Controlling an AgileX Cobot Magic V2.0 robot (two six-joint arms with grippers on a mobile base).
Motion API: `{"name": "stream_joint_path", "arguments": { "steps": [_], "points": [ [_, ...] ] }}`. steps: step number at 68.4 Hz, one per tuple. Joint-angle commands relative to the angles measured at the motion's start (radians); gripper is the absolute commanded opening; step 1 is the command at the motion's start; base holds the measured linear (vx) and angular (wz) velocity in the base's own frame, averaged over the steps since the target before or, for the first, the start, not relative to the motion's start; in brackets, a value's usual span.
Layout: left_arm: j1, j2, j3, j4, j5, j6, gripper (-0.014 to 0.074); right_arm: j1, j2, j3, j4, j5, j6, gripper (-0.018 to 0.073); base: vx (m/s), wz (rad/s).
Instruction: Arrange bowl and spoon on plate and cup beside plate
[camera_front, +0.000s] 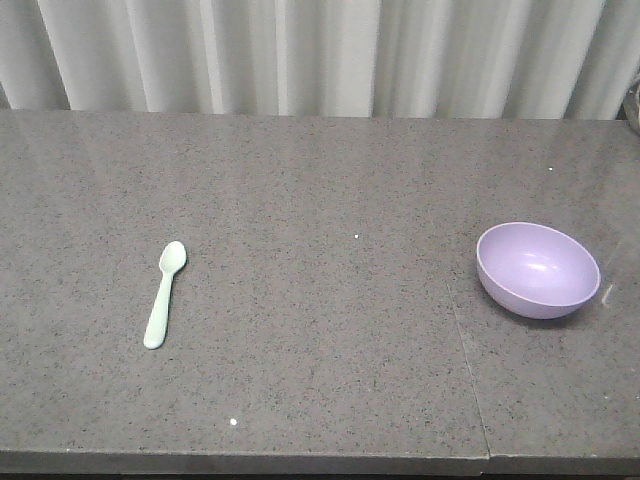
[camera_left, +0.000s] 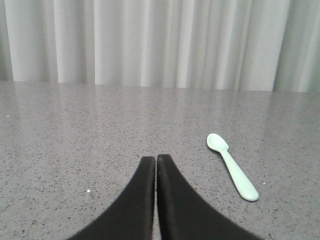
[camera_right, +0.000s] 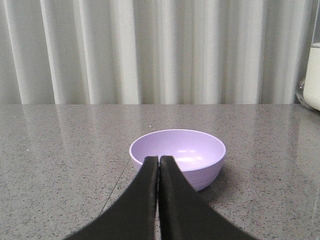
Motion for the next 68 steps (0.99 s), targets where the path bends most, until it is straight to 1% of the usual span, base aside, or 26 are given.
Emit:
{"name": "stream_joint_path", "arguments": {
  "steps": [1, 49, 60, 68],
  "points": [
    [-0.001, -0.014, -0.018, -0.009, -0.077, 0.002, -0.0006, -0.006, -0.006, 0.007, -0.004, -0.073, -0.003, -0.0009, 0.0, 0.0],
    [-0.001, -0.014, -0.018, -0.009, -0.09, 0.002, -0.0006, -0.006, -0.006, 0.007, -0.004, -0.073, -0.003, -0.0009, 0.0, 0.0],
    [-0.001, -0.014, -0.024, -0.009, -0.105, 0.002, -0.0006, -0.006, -0.006, 0.006, -0.004, -0.094, -0.003, -0.0009, 0.0, 0.0],
    [-0.001, -0.014, -0.027, -0.011, -0.122, -0.01, -0.0006, -0.006, -0.006, 0.004, -0.004, -0.14, -0.003, -0.0009, 0.0, 0.0]
  ]
}}
